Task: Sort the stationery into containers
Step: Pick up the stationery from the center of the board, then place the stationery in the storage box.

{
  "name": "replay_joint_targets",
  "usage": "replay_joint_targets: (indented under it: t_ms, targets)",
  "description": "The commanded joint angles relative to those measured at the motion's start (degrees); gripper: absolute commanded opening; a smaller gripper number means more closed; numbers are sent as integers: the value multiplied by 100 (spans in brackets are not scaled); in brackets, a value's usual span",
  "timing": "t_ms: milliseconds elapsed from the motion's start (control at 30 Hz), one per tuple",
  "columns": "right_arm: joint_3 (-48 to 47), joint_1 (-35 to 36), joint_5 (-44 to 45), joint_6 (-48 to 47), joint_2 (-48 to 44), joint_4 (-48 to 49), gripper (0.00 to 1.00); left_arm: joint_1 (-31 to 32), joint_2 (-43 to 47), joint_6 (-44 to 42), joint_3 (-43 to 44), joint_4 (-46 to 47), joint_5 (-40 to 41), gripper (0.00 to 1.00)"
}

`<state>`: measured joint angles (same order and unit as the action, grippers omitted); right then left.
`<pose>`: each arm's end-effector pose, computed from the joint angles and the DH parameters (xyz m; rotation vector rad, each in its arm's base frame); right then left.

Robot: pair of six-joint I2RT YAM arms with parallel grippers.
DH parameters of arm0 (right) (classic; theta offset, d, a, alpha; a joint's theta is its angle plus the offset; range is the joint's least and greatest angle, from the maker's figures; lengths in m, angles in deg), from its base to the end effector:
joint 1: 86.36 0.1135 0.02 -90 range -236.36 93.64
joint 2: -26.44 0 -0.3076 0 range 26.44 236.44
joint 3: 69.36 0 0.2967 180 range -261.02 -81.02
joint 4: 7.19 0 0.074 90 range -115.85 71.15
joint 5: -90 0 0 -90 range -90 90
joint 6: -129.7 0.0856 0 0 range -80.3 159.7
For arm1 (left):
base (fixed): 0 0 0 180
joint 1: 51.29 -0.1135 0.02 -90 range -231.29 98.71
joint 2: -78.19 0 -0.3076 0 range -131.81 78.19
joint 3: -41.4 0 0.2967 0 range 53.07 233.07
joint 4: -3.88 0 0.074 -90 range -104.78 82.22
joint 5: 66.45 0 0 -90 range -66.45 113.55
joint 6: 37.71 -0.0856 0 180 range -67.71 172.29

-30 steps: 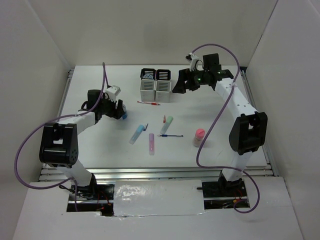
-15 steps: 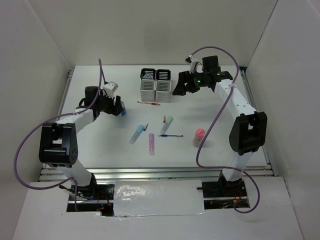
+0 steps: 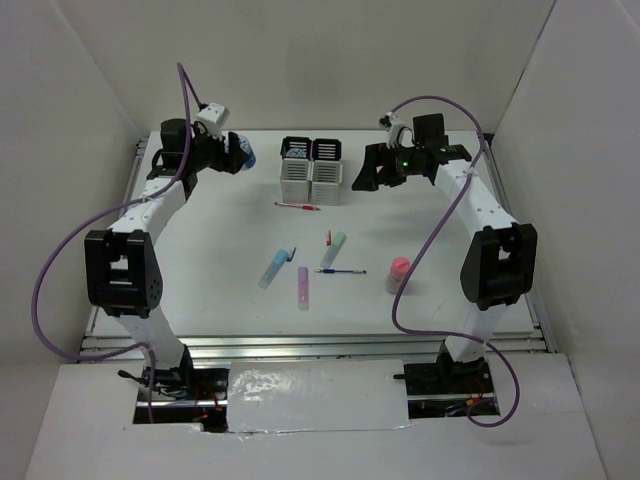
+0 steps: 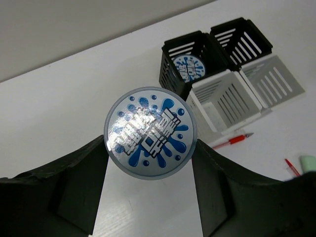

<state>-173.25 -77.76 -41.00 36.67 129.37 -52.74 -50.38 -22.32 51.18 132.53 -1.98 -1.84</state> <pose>0.4704 0.1279 0.3210 -0.5764 2.1961 0.8833 0.5142 -0.0449 0.3278 0.3420 1.7969 -0.4037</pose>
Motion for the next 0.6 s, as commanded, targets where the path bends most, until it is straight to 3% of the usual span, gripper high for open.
replay_joint_targets:
  t_ms: [0, 167, 567]
  targets:
    - [46, -69, -84, -14, -353, 225, 93, 59, -311, 496, 482, 754, -264, 34]
    - [178, -183, -76, -66, -397, 225, 93, 225, -811, 866, 886, 1554, -335, 34]
    - [469, -482, -102, -93, -450, 304, 93, 981, -2024, 515, 2397, 1407, 51, 31]
